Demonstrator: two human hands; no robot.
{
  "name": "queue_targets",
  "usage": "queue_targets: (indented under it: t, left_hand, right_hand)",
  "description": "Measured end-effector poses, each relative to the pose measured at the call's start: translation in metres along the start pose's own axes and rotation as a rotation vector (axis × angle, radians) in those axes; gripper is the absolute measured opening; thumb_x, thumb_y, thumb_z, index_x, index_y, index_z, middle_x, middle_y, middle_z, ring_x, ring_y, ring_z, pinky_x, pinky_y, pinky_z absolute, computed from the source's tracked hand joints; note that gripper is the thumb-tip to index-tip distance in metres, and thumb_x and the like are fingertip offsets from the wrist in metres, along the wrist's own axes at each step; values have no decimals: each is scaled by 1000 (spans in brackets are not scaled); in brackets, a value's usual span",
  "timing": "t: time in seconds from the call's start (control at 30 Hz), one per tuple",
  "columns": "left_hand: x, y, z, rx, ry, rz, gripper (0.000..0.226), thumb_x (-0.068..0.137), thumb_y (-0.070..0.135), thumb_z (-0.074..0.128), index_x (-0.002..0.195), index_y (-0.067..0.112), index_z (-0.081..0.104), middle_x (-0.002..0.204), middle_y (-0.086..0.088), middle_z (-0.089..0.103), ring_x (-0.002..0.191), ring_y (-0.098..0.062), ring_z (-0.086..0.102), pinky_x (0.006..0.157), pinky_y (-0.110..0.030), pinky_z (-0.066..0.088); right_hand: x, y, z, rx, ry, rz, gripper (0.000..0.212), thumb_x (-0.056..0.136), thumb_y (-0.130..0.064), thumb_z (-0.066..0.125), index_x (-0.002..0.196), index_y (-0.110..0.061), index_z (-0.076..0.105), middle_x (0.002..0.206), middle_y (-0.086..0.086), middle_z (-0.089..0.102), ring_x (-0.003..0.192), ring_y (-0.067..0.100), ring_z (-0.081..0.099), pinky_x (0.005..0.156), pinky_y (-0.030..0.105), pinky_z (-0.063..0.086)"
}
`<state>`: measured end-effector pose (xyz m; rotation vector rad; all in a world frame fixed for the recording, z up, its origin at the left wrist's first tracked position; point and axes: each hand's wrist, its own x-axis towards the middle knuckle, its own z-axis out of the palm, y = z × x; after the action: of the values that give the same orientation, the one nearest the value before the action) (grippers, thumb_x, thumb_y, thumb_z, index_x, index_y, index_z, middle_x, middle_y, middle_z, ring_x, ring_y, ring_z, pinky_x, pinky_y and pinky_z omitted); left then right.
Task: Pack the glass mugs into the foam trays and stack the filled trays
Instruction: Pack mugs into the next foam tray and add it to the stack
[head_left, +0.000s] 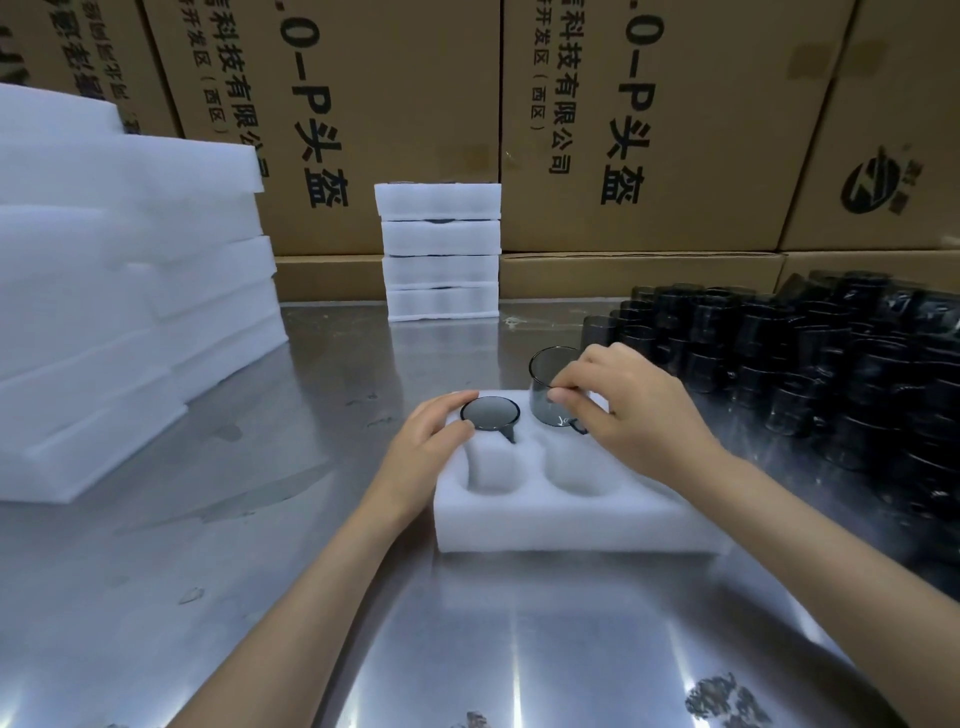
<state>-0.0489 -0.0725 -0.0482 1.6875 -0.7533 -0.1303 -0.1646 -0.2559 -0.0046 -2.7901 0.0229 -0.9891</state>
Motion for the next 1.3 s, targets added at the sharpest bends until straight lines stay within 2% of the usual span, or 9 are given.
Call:
queue_targets:
  t: [0.2,0.5,0.6,0.73,0.83,0.93,1.03,1.17,1.3]
  left_hand:
    - [0,1,0,24,2,-9,35,92,8,50,115,32,60,118,17,53,120,-3,44,95,-18,31]
    - [-2,2,-2,30,-18,-10,34,93,10,50,113,36,59,125,13,53,120,0,43,89,-9,31]
    - [-2,2,-3,47,-32,-5,33,93,11,50,113,37,57,127,12,52,122,-1,42,87,-5,31]
    - [-3,8,-5,101,-43,8,30,95,16,49,116,37,55,135,12,46,130,0,34,95,-10,24]
    - [-7,22,-5,158,-69,79,32,97,25,48,125,40,51,145,19,36,133,7,26,102,-15,17]
    - [-16,40,-2,394,-218,236,50,85,53,41,135,47,36,149,27,25,136,12,15,110,-18,10]
    - [-22,48,4,647,-363,313,63,83,60,31,143,46,20,152,30,9,138,13,-4,114,-22,-6]
    - [-22,53,10,835,-479,259,68,85,59,29,148,36,20,153,27,10,140,9,-4,113,-24,-7]
    - [-22,55,11,841,-481,245,73,79,58,25,148,37,21,152,28,12,140,9,1,109,-18,-5]
  right_hand:
    - [-3,2,-3,69,-54,-1,15,94,-31,53,85,-27,65,79,-11,56,78,9,40,64,35,43]
    - [-4,6,-7,73,-190,19,19,97,-29,44,79,-36,48,75,-17,50,81,6,35,65,31,36]
    - [-4,5,-8,73,-184,25,19,96,-31,44,80,-36,51,78,-18,52,83,5,37,66,31,36]
    - [-6,5,-11,140,-83,87,28,99,-37,37,102,-35,65,99,-22,56,94,3,42,74,29,38]
    - [-11,9,-16,199,-31,156,36,100,-35,31,125,-36,57,116,-31,51,115,-2,40,87,24,33]
    - [-14,13,-16,173,-199,177,42,102,-28,31,143,-33,37,142,-28,34,136,-4,23,109,22,21]
    - [-15,11,-15,136,-368,168,46,102,-28,29,148,-36,25,151,-30,16,136,-13,6,115,27,10]
    - [-13,9,-15,29,-513,170,47,101,-26,29,146,-38,28,152,-30,17,138,-12,5,113,34,18]
    - [-10,9,-18,19,-549,185,46,101,-26,28,144,-40,32,150,-32,18,140,-8,9,114,43,22]
